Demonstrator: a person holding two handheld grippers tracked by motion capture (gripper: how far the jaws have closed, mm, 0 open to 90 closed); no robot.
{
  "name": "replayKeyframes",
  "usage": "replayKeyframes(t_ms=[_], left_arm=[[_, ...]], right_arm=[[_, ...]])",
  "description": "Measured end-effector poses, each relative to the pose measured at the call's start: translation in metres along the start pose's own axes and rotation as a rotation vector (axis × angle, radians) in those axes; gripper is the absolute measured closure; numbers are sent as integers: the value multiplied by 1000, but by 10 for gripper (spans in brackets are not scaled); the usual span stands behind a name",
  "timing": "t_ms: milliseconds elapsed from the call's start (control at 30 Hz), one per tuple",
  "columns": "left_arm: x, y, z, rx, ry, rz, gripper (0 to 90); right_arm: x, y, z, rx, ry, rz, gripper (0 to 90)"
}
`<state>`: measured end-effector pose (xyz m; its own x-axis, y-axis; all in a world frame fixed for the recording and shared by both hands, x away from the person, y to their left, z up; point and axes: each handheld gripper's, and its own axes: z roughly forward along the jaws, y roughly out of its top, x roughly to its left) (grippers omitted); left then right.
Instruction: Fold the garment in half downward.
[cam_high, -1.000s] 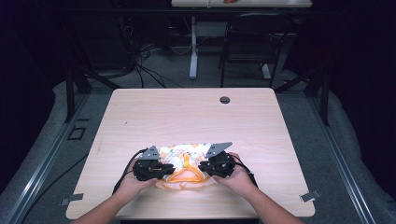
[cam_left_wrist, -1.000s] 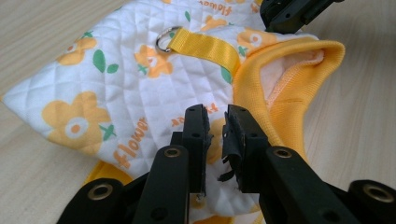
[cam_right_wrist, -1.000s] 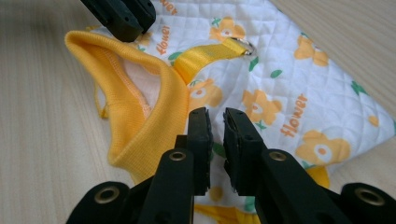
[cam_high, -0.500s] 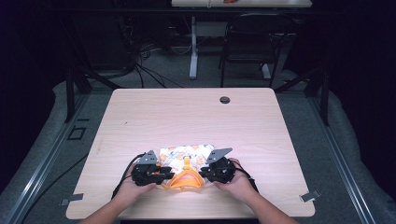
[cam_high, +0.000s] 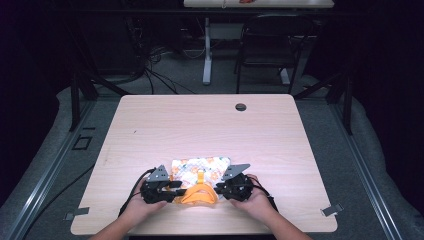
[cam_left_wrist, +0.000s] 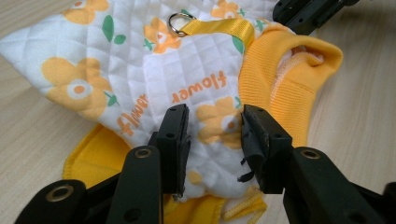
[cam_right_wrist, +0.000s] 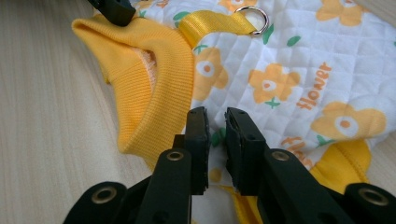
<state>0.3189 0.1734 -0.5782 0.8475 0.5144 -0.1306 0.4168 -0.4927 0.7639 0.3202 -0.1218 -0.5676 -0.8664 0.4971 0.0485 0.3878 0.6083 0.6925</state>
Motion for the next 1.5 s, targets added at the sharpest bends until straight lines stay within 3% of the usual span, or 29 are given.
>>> replayKeyframes(t_ms=[467,733,1000,1200,1500], left_arm=[[-3,-1,-5,-26,21,10,643],[-12,2,-15,-19,17,34,727],[-15,0,-14,17,4,39,881],[-16,-2,-8,37,9,56,894],[-12,-1,-3,27,30,47,898]], right_arm=[[7,-2,0,-24,-49,-10,768],[16,0,-12,-68,-61,-34,792],[17,-3,-8,24,-12,-34,894],[17,-6,-2,37,-10,-29,898],[13,-6,2,18,-13,-4,900]])
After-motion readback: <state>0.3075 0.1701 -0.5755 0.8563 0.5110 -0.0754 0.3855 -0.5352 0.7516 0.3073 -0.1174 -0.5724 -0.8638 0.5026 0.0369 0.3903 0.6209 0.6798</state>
